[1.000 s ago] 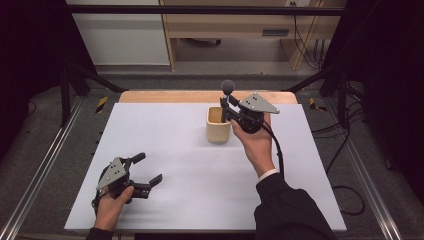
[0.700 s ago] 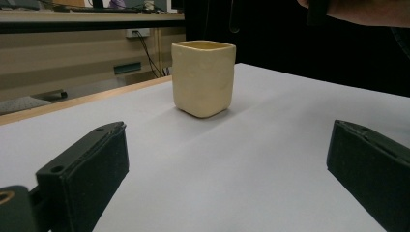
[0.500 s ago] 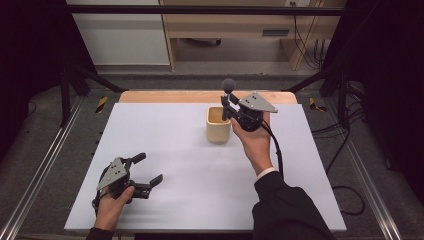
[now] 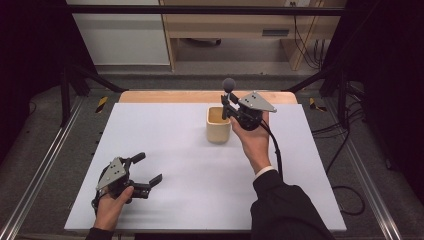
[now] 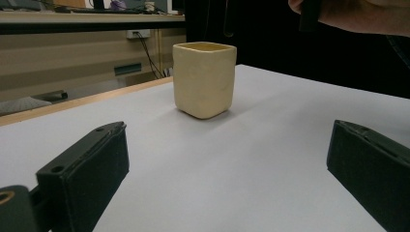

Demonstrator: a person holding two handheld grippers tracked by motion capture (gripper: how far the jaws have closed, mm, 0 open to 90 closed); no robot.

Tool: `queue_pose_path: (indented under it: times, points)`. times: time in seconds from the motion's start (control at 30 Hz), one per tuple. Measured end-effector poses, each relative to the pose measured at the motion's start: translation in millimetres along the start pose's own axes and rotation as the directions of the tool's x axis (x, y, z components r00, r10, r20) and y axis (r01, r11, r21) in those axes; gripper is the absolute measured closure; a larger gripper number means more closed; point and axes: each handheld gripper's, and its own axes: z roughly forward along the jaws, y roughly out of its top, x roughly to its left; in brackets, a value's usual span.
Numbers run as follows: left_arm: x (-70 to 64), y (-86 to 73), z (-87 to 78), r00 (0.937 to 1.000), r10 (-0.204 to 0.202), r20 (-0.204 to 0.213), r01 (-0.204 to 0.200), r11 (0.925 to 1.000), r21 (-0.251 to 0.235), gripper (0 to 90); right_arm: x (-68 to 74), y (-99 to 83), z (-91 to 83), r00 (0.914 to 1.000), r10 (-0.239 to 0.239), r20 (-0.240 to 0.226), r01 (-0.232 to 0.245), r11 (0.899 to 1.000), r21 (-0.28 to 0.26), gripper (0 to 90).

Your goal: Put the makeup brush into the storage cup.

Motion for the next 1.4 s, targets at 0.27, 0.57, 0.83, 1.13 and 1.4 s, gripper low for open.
queue_pose_path:
  times: [0.27,0.57,0.83,1.13,1.4]
  points:
    - [0.0,0.1,-0.1,1.0000,0.001,0.000,-0.001,1.0000,0.000,1.0,1.6,-1.2,3.2,0.9999,0.011,-0.003,-0.011,1.000,-0.006,70.9]
    - [0.5,0.5,-0.9,1.0000,0.001,-0.001,-0.001,1.0000,-0.002,1.0,2.2,-3.4,8.3,1.0000,0.000,0.007,0.000,1.000,0.005,70.9]
    - [0.5,0.6,-1.0,1.0000,0.002,0.000,-0.002,1.0000,-0.002,1.0,5.5,-1.0,13.0,0.9999,-0.011,0.003,0.011,1.000,0.011,70.9]
    - [1.4,1.1,-2.2,1.0000,0.001,-0.004,-0.001,1.0000,-0.006,1.0,10.7,-2.5,16.7,0.9998,-0.022,-0.005,0.022,1.000,0.015,70.9]
    - [2.0,1.6,-3.1,1.0000,0.002,-0.006,-0.002,0.9999,-0.011,1.0,10.3,-5.3,19.6,0.9998,-0.022,0.000,0.022,1.000,0.021,70.8]
